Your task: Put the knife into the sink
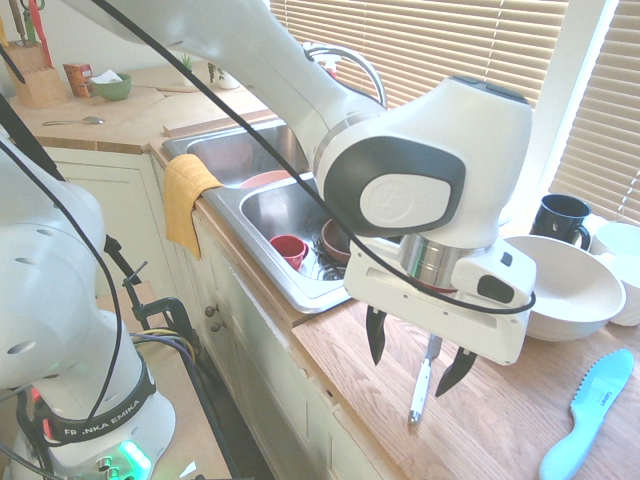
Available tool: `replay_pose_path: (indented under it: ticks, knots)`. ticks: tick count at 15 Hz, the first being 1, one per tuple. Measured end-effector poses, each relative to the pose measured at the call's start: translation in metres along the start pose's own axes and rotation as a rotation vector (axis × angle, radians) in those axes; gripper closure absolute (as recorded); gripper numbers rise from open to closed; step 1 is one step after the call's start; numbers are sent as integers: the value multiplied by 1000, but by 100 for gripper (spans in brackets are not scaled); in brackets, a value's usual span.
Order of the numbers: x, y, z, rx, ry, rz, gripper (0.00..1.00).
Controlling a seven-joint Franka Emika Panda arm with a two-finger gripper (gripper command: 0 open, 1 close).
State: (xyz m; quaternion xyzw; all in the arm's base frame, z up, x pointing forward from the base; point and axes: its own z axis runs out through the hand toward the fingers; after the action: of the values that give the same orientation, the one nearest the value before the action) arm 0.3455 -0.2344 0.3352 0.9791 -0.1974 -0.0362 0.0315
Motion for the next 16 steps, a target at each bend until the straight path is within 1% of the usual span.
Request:
replay_pose_path:
  ticks: [7,16]
  knots:
    - [7,1,21,-7,-3,1,100]
    - [18,-2,21,-15,2,-7,100]
